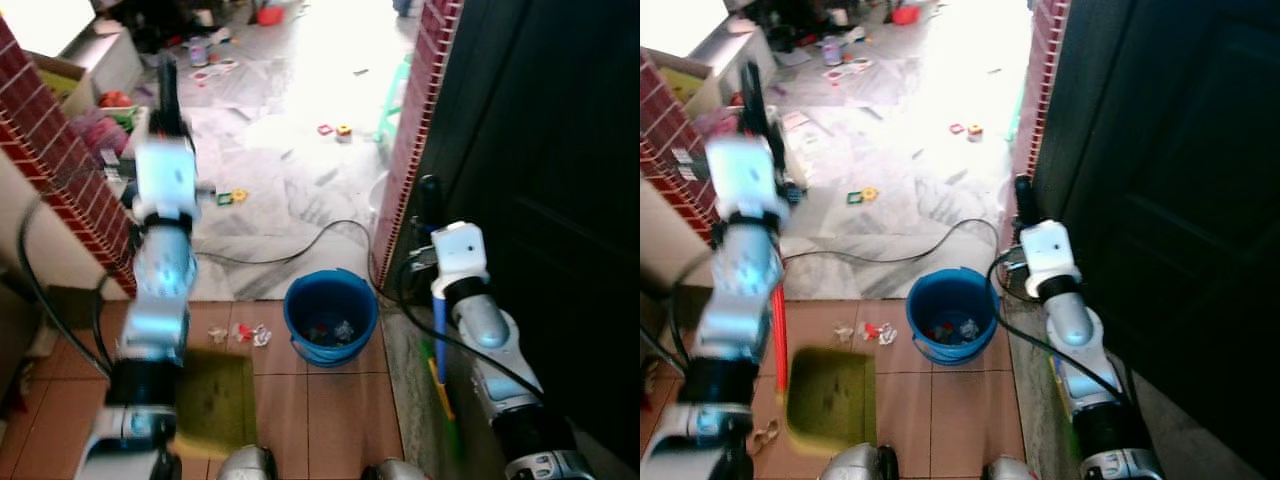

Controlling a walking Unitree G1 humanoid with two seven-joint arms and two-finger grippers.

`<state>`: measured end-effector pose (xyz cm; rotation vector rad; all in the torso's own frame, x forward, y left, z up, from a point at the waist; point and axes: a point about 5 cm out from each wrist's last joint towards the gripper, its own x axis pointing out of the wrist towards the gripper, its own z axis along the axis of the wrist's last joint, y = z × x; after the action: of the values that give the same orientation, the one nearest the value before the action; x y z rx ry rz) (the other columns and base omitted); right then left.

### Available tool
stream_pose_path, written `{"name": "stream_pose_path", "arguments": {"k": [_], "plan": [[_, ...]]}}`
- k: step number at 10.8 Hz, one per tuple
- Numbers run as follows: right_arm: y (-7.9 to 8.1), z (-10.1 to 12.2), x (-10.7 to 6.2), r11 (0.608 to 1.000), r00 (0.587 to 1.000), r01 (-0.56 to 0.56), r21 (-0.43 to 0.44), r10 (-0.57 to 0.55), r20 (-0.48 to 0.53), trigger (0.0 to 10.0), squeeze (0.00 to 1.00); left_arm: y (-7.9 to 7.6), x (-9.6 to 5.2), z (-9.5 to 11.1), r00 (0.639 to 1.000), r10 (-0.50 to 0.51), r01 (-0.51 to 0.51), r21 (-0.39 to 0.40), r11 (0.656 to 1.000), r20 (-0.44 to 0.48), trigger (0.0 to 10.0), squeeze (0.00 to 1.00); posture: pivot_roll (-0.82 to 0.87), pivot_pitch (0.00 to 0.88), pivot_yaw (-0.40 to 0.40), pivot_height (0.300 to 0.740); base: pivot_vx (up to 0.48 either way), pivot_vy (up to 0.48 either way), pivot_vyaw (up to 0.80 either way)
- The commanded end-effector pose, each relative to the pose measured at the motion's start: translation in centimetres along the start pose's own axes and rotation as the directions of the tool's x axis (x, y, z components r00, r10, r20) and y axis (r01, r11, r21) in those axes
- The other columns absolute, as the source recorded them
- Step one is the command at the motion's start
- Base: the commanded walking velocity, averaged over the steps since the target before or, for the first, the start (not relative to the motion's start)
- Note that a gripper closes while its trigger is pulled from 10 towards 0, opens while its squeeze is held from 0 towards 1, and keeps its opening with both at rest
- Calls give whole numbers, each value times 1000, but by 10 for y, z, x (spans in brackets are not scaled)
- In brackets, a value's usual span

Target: Sweep floor

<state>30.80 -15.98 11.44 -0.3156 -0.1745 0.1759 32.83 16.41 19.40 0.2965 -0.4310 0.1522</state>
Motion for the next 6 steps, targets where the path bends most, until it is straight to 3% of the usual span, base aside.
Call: {"name": "stream_pose_path", "arguments": {"k": [1,4,5,6], "plan": [[4,6,3,1000,999,-24,7,24,26,10000,0,-6,1,11,999,-31,32,-7,999,44,10000,0,-93,42,36,740,0,0,0],[8,2,1,998,998,-67,21,67,8,10000,0,-18,-28,-36,979,-10,-4,-69,998,-204,10000,0,-95,48,23,740,0,0,0],[7,2,1,998,998,-66,21,66,9,10000,0,-18,-32,-42,972,5,-24,-77,997,-234,10000,0,-97,50,18,740,0,0,0],[10,4,2,996,996,-83,20,83,14,10000,0,-21,-42,-61,940,70,-119,-129,985,-335,10000,0,-113,55,10,740,0,0,0]]}}
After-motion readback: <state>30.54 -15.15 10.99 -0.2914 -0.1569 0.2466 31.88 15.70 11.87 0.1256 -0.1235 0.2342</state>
